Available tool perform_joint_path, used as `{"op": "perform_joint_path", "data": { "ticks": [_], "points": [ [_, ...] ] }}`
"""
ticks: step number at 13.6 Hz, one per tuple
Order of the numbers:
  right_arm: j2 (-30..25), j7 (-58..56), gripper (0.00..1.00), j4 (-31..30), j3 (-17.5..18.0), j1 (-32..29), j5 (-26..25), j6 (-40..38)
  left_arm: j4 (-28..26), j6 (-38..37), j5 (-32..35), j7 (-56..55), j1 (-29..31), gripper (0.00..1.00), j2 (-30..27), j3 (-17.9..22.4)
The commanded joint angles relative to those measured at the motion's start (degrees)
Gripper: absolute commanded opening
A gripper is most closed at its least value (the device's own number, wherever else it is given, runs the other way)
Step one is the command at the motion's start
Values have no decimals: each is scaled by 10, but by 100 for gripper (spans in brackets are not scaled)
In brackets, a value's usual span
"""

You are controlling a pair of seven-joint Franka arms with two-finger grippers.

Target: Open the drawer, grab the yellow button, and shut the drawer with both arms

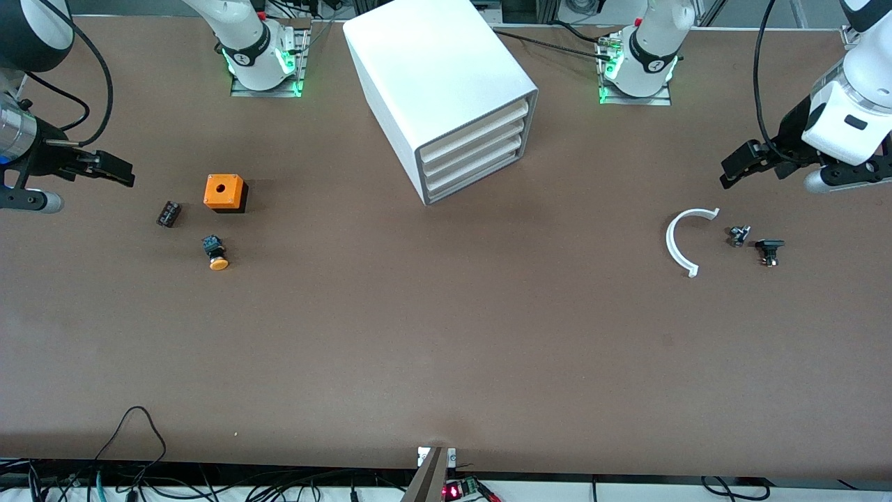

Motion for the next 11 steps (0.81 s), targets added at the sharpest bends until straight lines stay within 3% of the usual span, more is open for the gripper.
{"op": "perform_joint_path", "data": {
  "ticks": [1, 5, 8, 11],
  "points": [
    [-17, -15, 100, -20, -11, 0, 40, 7, 44, -34, 13, 12, -3, 100, 15, -2],
    [-29, -26, 100, -36, -12, 0, 40, 28, 44, -34, 13, 13, -2, 100, 16, -1],
    [-69, -31, 100, -95, -11, 0, 35, 80, 44, -35, 13, 12, -2, 100, 17, -1],
    [-70, -51, 100, -92, -11, 0, 34, 74, 44, -33, 14, 13, -3, 100, 17, -1]
  ]
}}
